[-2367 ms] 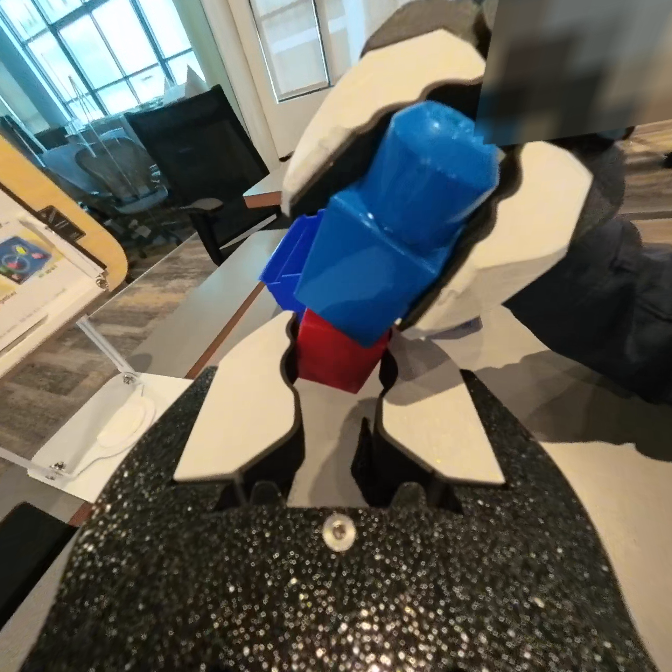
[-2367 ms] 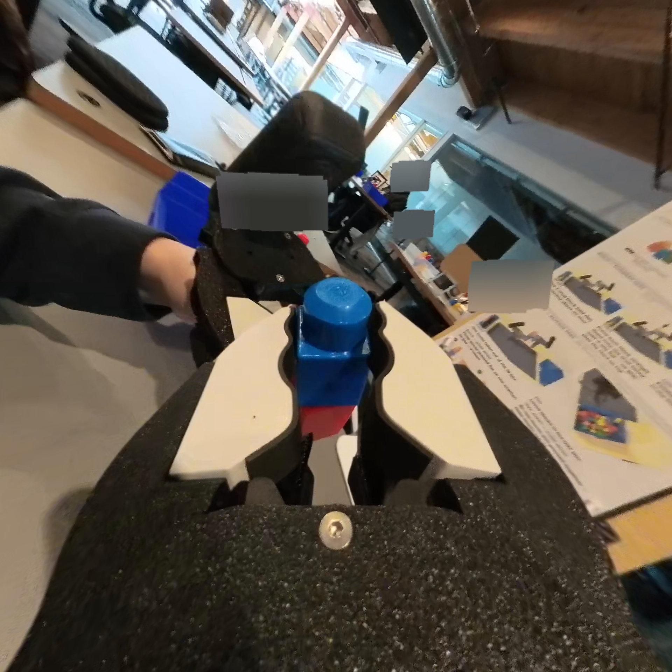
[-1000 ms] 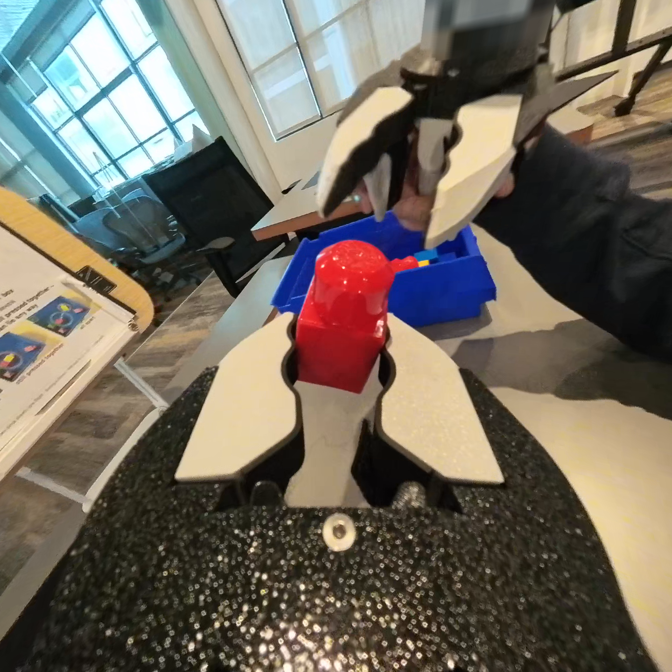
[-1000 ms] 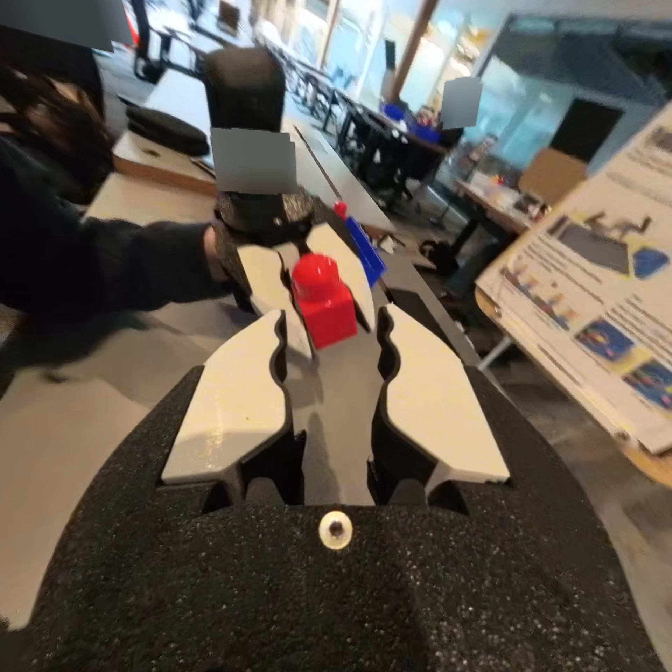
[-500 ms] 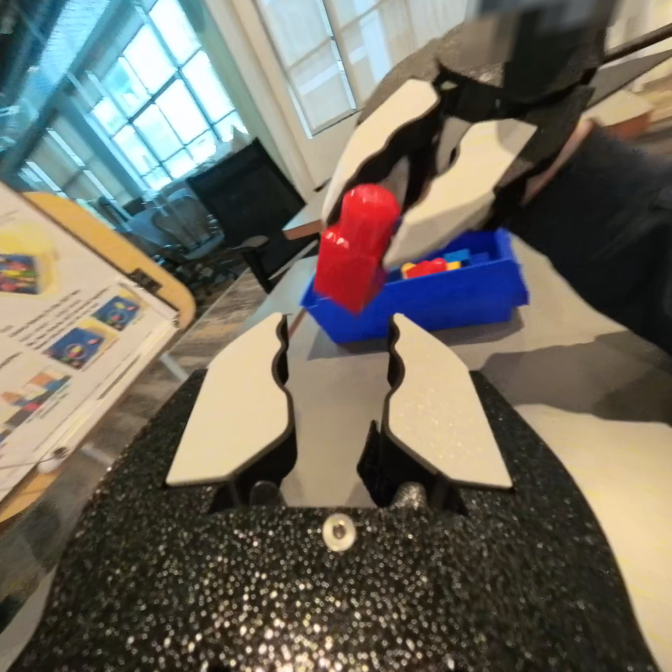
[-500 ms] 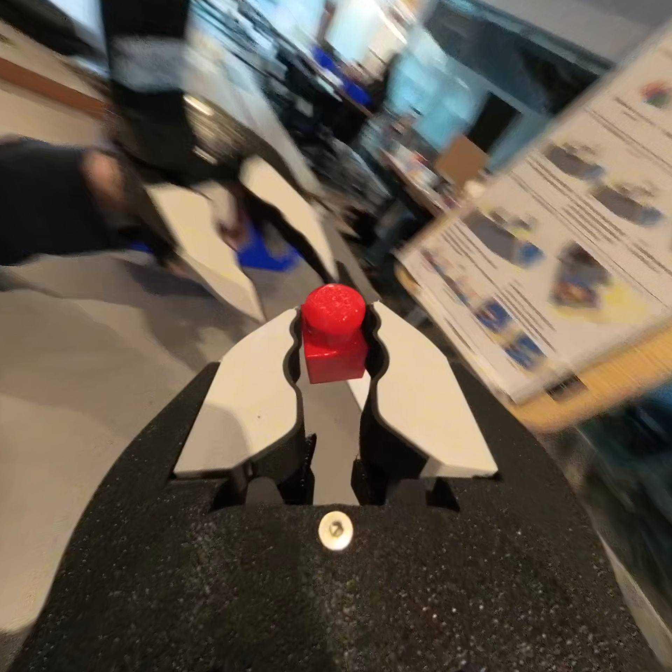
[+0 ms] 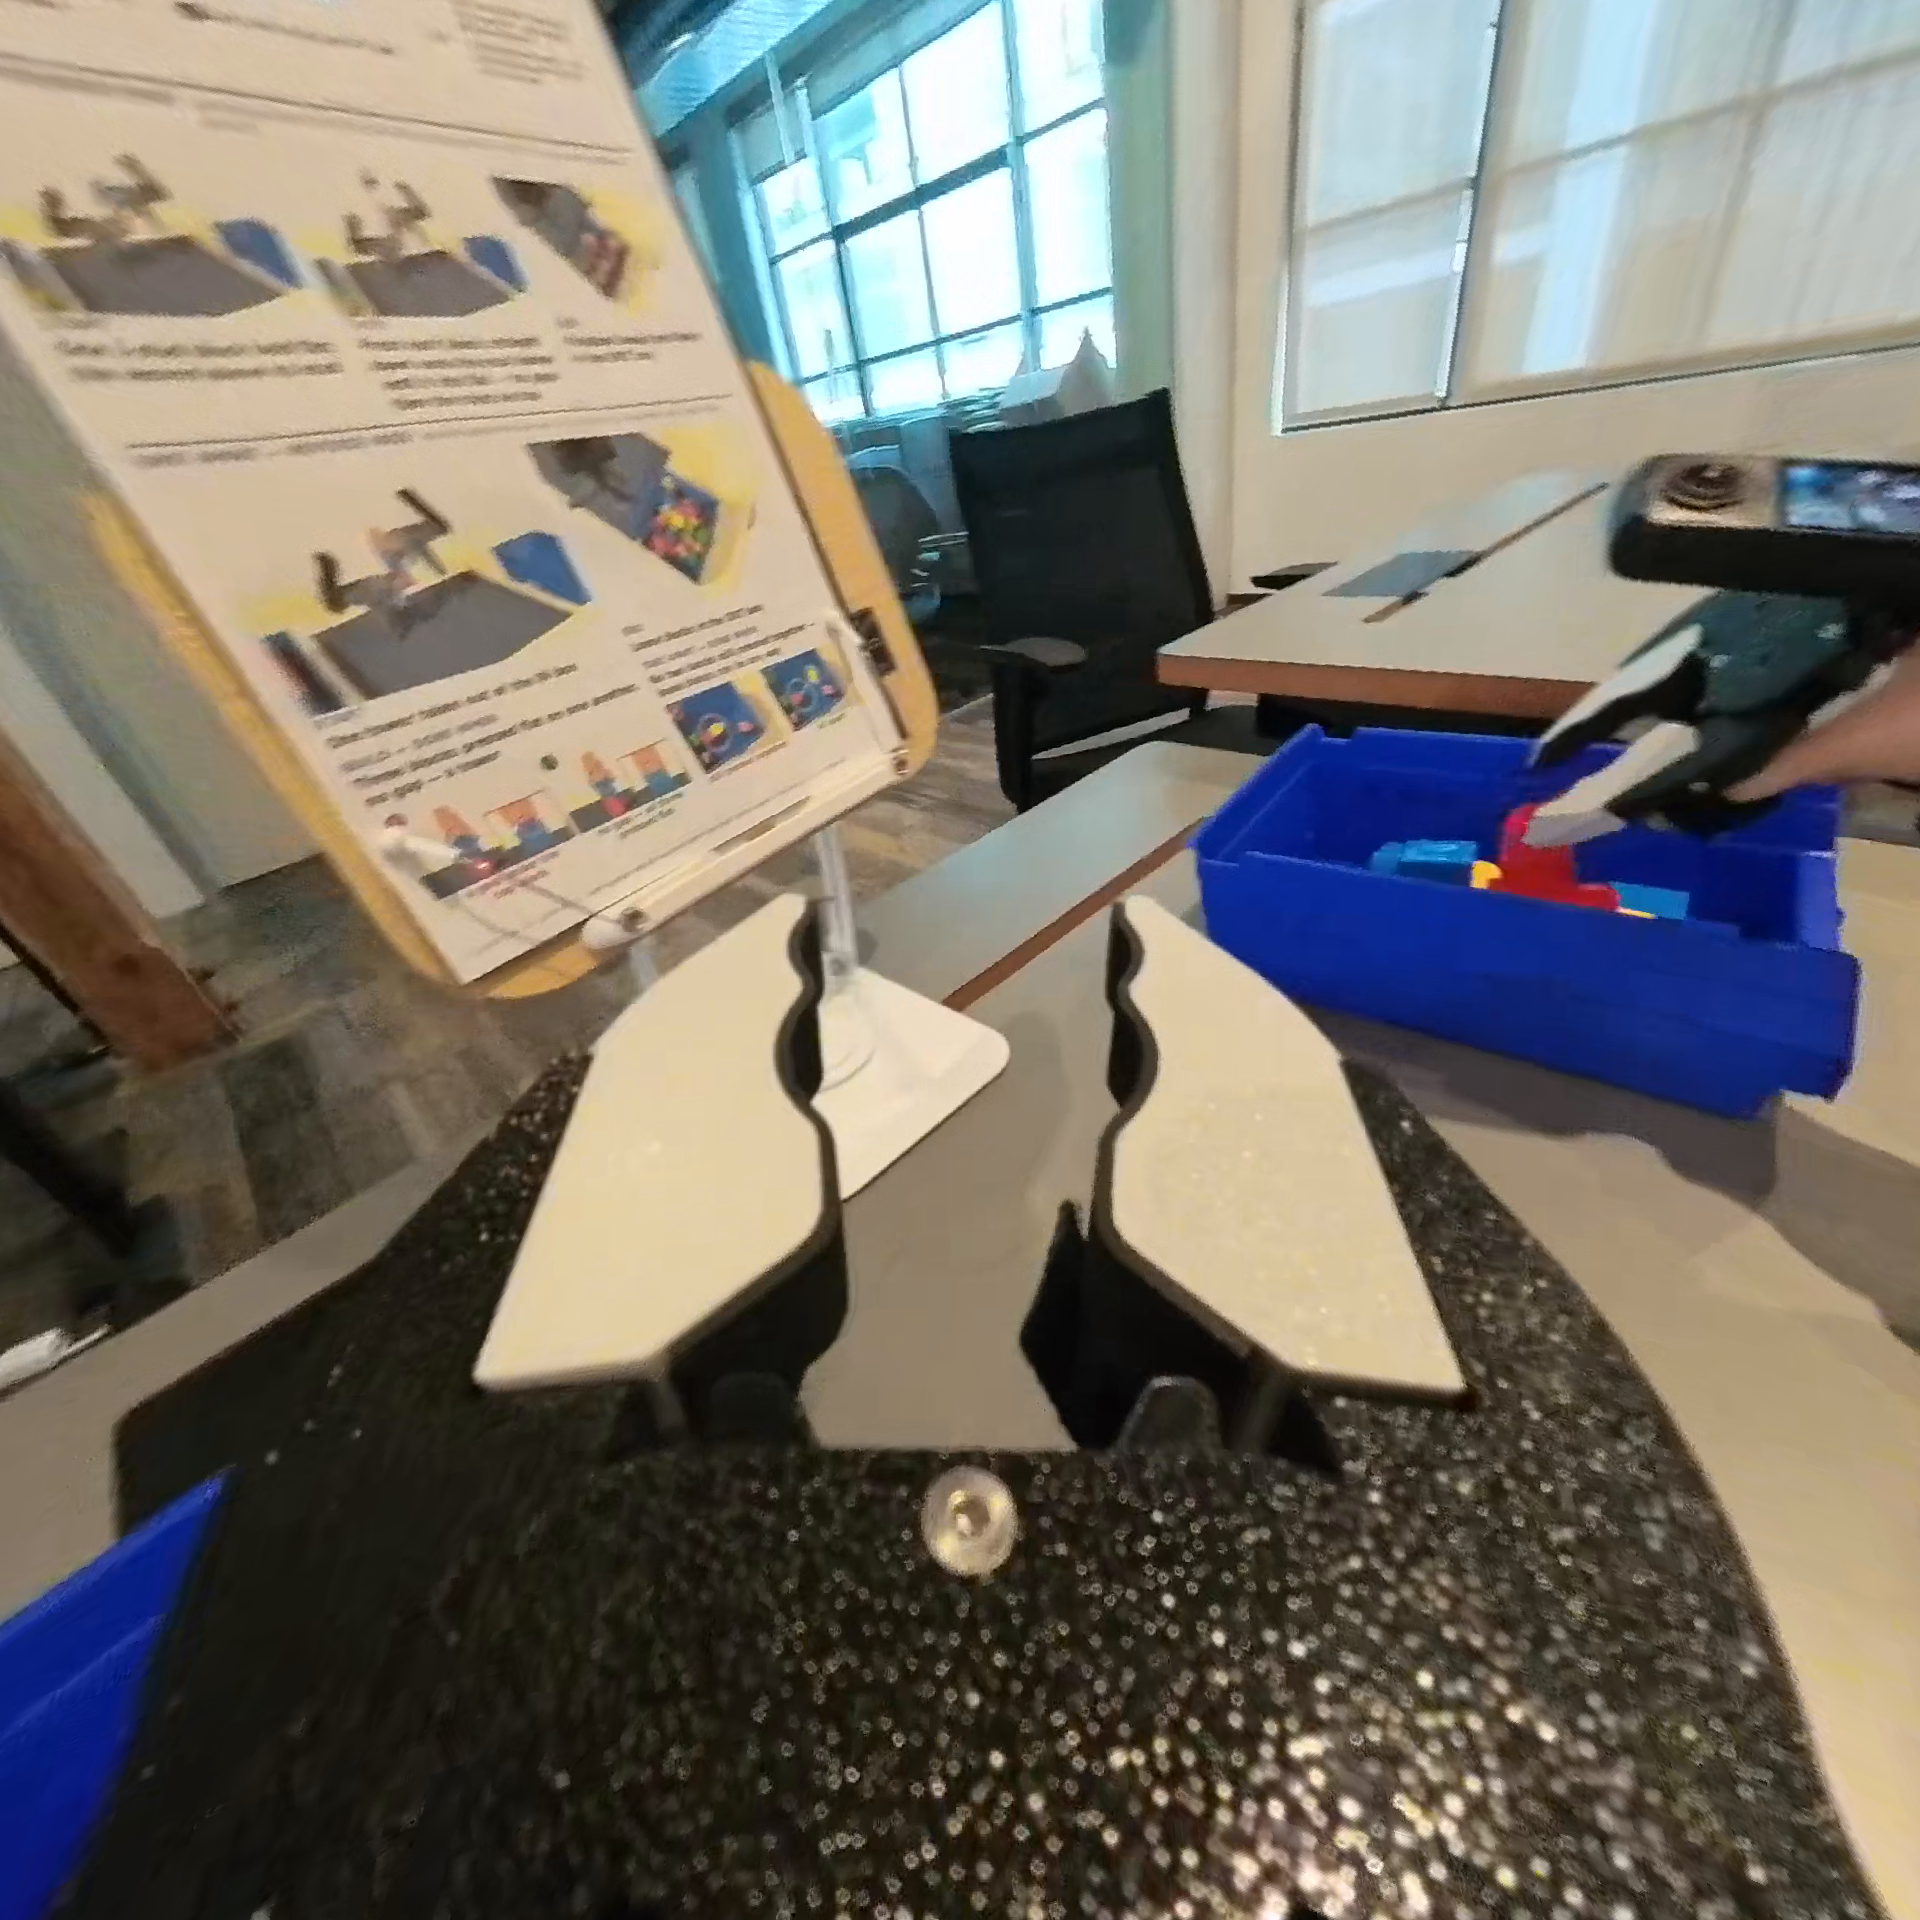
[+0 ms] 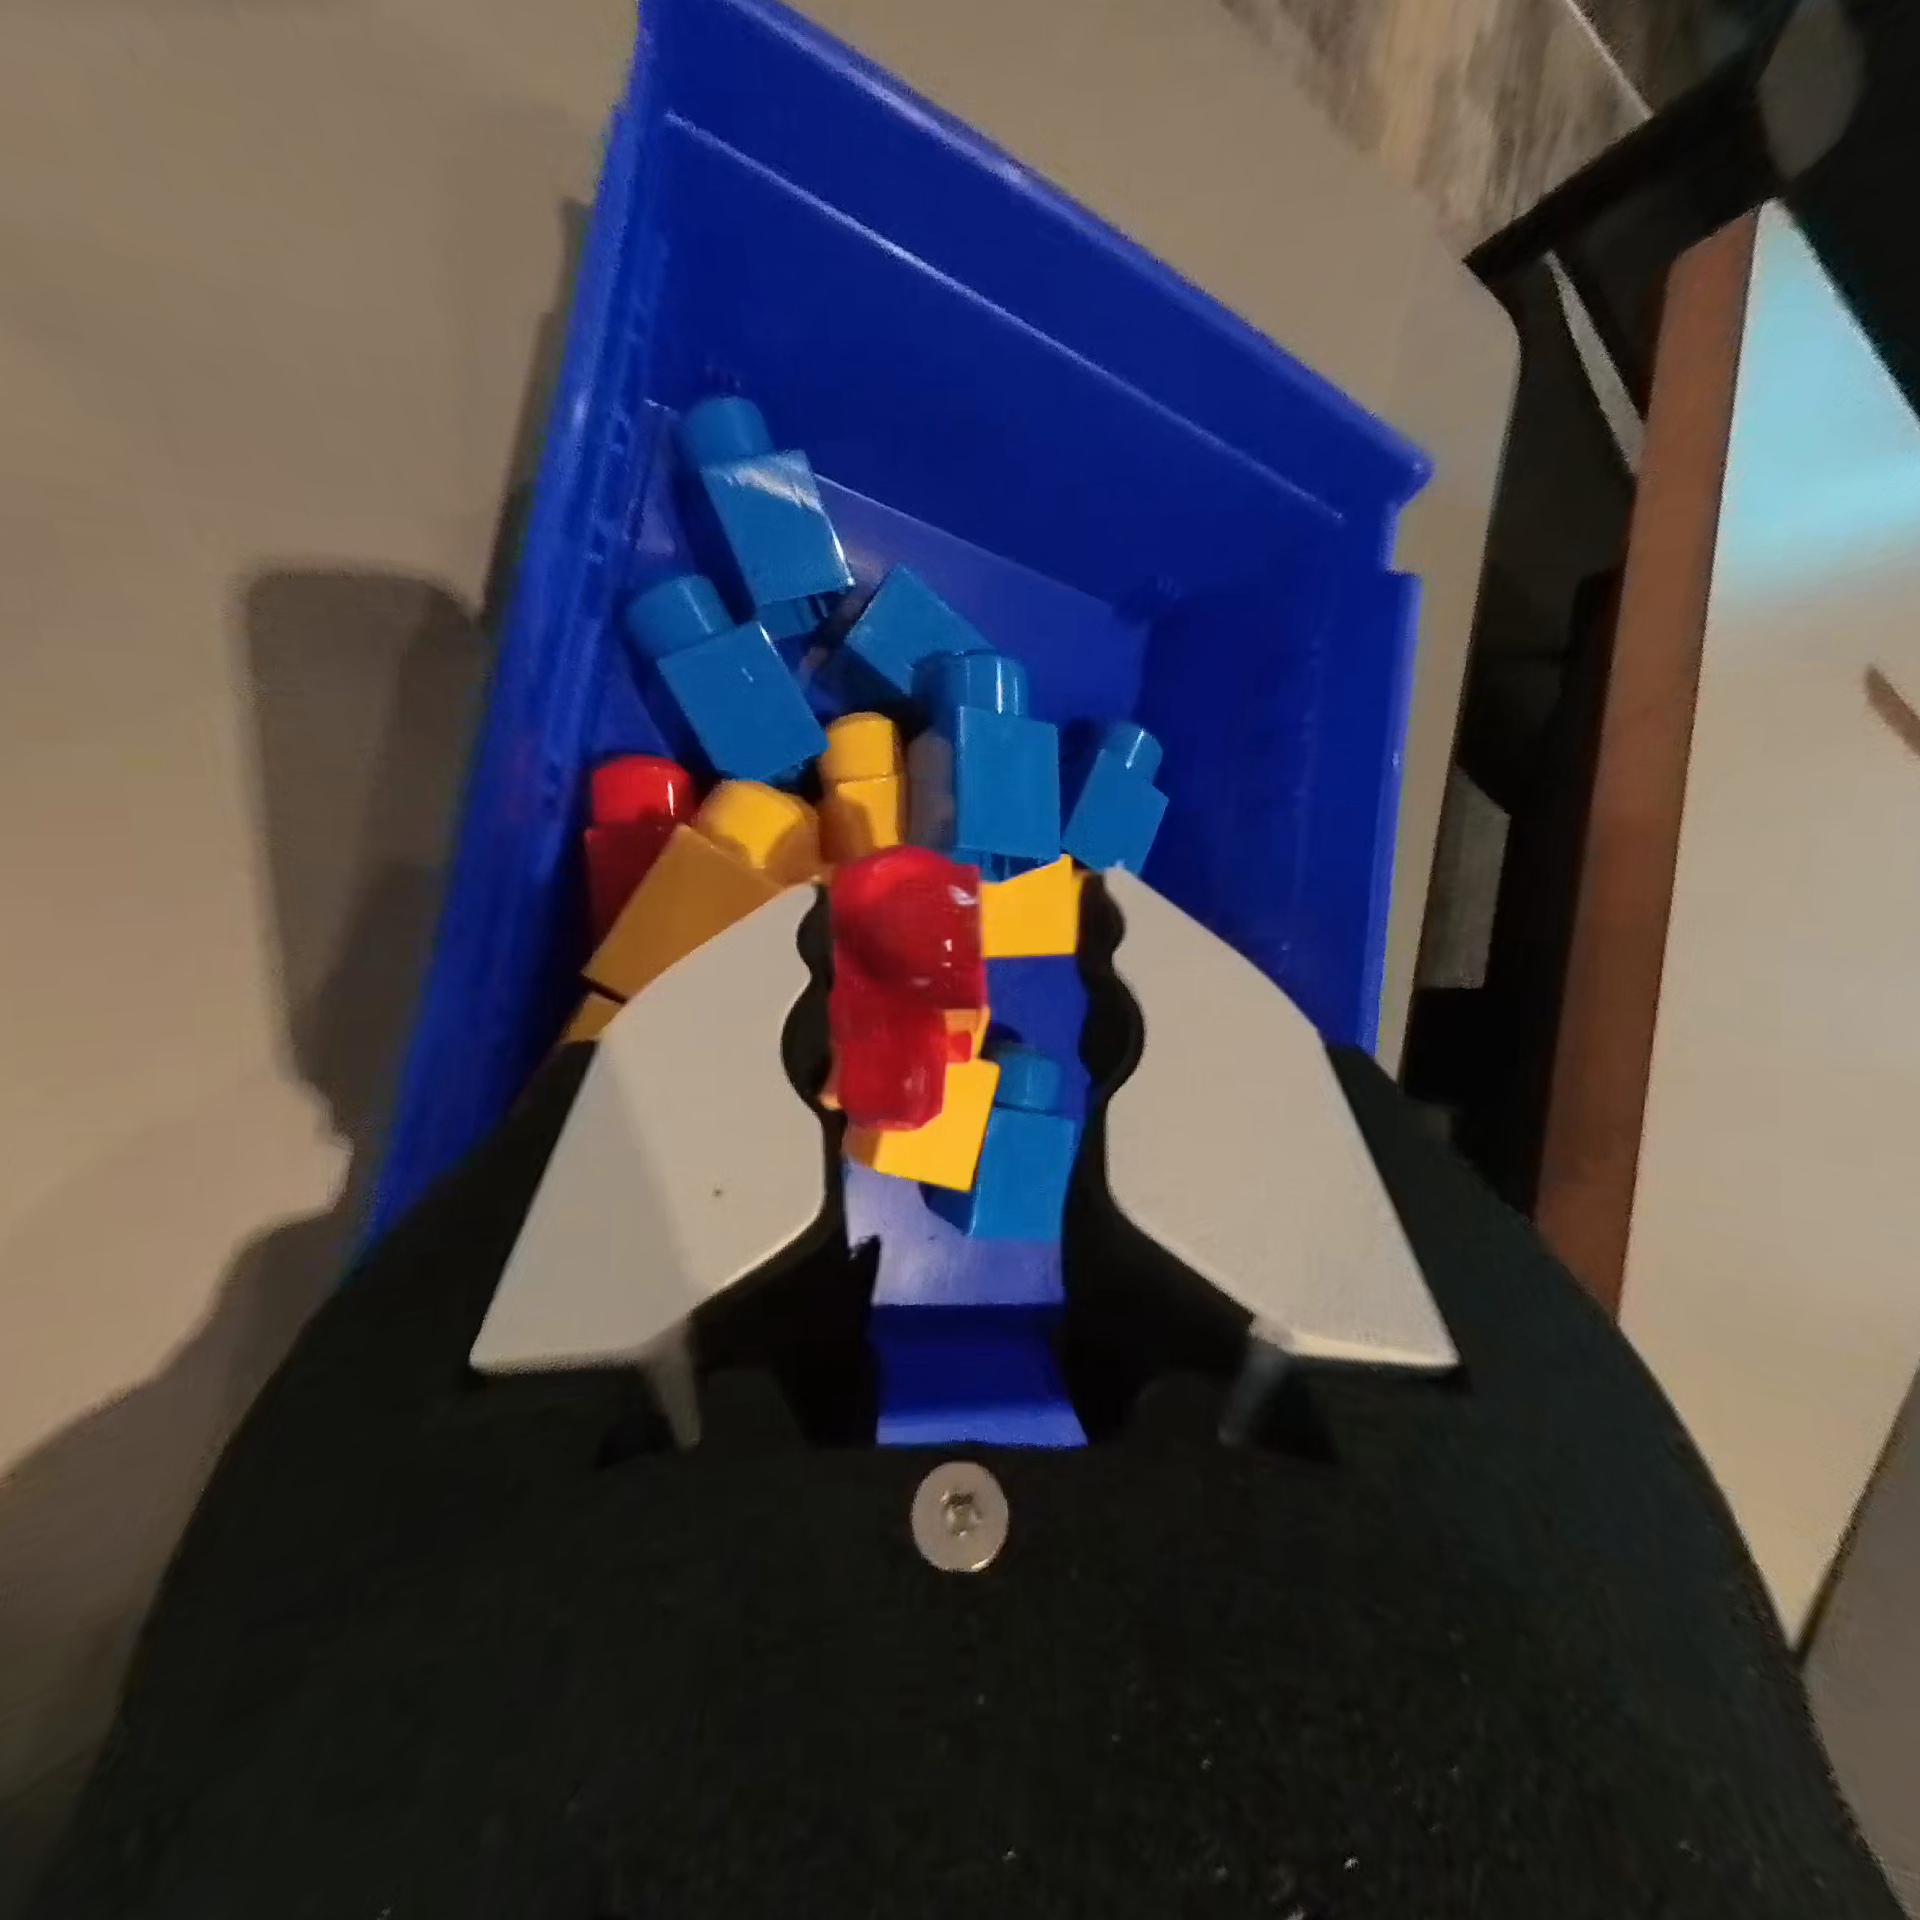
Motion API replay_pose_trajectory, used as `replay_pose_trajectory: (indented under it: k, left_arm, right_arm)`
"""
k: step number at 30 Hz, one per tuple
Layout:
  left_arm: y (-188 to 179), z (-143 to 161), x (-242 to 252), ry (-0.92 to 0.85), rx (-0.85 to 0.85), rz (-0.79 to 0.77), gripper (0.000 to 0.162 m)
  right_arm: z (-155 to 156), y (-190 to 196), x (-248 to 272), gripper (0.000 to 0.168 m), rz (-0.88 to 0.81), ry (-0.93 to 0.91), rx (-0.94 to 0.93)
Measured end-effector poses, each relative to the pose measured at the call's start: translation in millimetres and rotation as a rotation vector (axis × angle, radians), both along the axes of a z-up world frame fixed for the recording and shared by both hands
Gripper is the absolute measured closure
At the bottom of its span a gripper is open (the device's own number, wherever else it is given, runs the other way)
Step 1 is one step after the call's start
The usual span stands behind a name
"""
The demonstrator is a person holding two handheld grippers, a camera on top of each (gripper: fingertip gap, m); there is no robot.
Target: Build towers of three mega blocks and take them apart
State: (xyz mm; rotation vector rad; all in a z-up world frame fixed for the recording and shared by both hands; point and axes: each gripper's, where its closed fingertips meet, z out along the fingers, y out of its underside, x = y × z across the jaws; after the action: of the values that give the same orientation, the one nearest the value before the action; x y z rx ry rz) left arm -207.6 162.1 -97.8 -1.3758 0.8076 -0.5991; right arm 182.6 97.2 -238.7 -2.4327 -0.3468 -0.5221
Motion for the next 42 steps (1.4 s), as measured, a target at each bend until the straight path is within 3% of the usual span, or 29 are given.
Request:
replay_pose_trajectory:
  k: [3,8,12,15,21,24,26,28,30,36,39,42]
  left_arm:
    - [14,6,-39,0.011,0.011,0.153,0.107]
    - [48,1,-183,0.060,0.030,0.738,0.109]
    - [61,-41,-285,0.090,-0.076,1.050,0.107]
    - [72,-85,-319,0.076,-0.215,1.108,0.100]
    - [89,-142,-326,0.104,-0.380,1.102,0.090]
    - [92,-148,-323,0.101,-0.394,1.113,0.103]
    - [91,-147,-323,0.137,-0.376,1.119,0.125]
    - [89,-137,-316,0.151,-0.340,1.081,0.125]
    - [86,-110,-291,0.098,-0.275,0.941,0.126]
    - [27,-13,-142,-0.080,-0.132,0.187,0.126]
    - [-13,0,-75,-0.002,-0.105,-0.092,0.126]
    - [-37,-1,-26,0.113,-0.047,-0.205,0.126]
  right_arm:
    - [18,4,-6,0.107,0.012,-0.029,0.075]
    - [58,9,-26,0.115,0.097,-0.091,0.253]
    - [80,11,-49,0.125,0.184,-0.104,0.351]
    - [87,13,-64,0.127,0.244,-0.097,0.389]
    - [88,17,-78,0.130,0.293,-0.102,0.391]
    - [86,19,-81,0.130,0.305,-0.109,0.379]
    - [87,20,-85,0.130,0.319,-0.117,0.384]
    - [90,22,-97,0.131,0.368,-0.100,0.407]
    - [99,22,-122,0.130,0.472,-0.044,0.461]
    - [132,2,-236,0.129,0.930,0.231,0.646]
    - [126,-13,-290,0.119,1.120,0.354,0.592]
    - [109,-19,-328,0.108,1.213,0.380,0.499]
